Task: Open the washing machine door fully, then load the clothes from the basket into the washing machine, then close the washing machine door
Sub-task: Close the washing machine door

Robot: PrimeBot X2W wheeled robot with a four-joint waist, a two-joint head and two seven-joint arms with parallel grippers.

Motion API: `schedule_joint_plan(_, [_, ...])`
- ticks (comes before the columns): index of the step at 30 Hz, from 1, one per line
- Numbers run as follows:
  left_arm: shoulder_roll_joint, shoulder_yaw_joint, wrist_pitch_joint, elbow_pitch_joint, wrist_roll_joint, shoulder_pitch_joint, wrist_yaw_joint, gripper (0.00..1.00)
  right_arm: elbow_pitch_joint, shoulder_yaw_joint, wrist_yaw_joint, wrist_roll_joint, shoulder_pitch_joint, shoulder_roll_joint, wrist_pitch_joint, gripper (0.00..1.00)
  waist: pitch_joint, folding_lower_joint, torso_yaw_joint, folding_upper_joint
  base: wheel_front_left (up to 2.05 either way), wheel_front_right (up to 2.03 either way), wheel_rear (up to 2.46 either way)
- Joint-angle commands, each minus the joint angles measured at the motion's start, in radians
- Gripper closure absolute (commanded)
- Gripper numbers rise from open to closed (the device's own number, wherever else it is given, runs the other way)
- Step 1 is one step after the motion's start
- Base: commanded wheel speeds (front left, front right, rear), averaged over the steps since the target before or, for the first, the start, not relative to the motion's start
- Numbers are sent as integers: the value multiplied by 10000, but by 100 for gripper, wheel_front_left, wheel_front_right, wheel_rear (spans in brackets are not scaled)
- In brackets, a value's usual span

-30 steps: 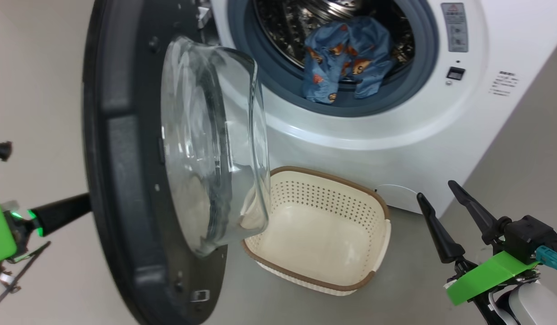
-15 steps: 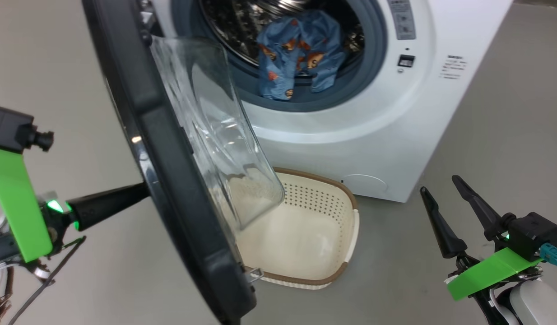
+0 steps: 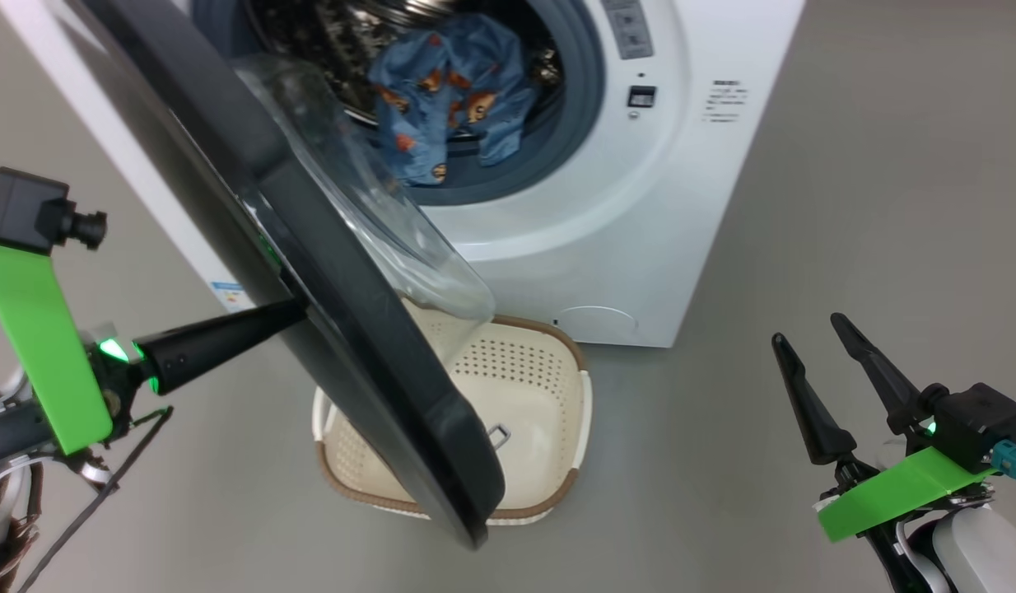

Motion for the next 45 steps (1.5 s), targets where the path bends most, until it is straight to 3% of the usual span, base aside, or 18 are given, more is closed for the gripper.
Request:
schedule_joint_plan(1, [276, 471, -148, -164, 88, -594, -38, 100, -250, 67, 54, 16, -53, -120, -80, 0, 9, -1, -345, 0, 0, 0, 0])
schedule_joint_plan(13, [42, 440, -504, -2, 186, -698, -38, 100, -248, -34, 54, -21, 40, -59, -80, 0, -91, -1, -475, 0, 0, 0, 0])
schedule_joint_plan(23, [224, 959, -1083, -35, 187, 332, -38, 100, -231, 17, 54, -23, 181, 8, -80, 0, -314, -1, -257, 0, 0, 0, 0])
schedule_joint_plan(24, [245, 1030, -1180, -37, 218, 470, -38, 97, -230, 22, 54, -22, 200, 13, -80, 0, -333, -1, -237, 0, 0, 0, 0])
schedule_joint_plan(25, [259, 1096, -1284, -39, 250, 607, -38, 84, -231, 29, 54, -19, 218, 18, -80, 0, -350, -1, -219, 0, 0, 0, 0])
schedule_joint_plan(27, [259, 1233, -1482, -54, 256, 893, -38, 73, -227, 33, 54, -15, 247, 20, -80, 0, -380, -1, -184, 0, 0, 0, 0])
schedule_joint_plan(28, [252, 1319, -1622, -49, 281, 1023, -38, 63, -228, 32, 54, -14, 259, 21, -80, 0, -389, -1, -170, 0, 0, 0, 0])
schedule_joint_plan(30, [236, 1440, -1865, -41, 330, 1310, -38, 56, -227, 32, 54, -13, 283, 24, -80, 0, -421, -1, -142, 0, 0, 0, 0])
schedule_joint_plan(31, [234, 1511, -2027, -17, 395, 1455, -38, 46, -225, 38, 54, -12, 295, 27, -80, 0, -443, -1, -135, 0, 0, 0, 0])
schedule_joint_plan(32, [232, 1559, -2173, 20, 454, 1604, -38, 17, -224, 42, 54, -10, 310, 29, -80, 0, -464, -1, -125, 0, 0, 0, 0])
schedule_joint_plan(33, [233, 1594, -2304, 39, 500, 1751, -38, 3, -225, 45, 54, -8, 324, 31, -80, 0, -483, -1, -118, 0, 0, 0, 0])
schedule_joint_plan(45, [-25, 1748, -4759, 569, 1209, 3185, -38, 0, -205, 50, 54, 7, 468, 102, -80, 0, -671, -1, -95, 0, 0, 0, 0])
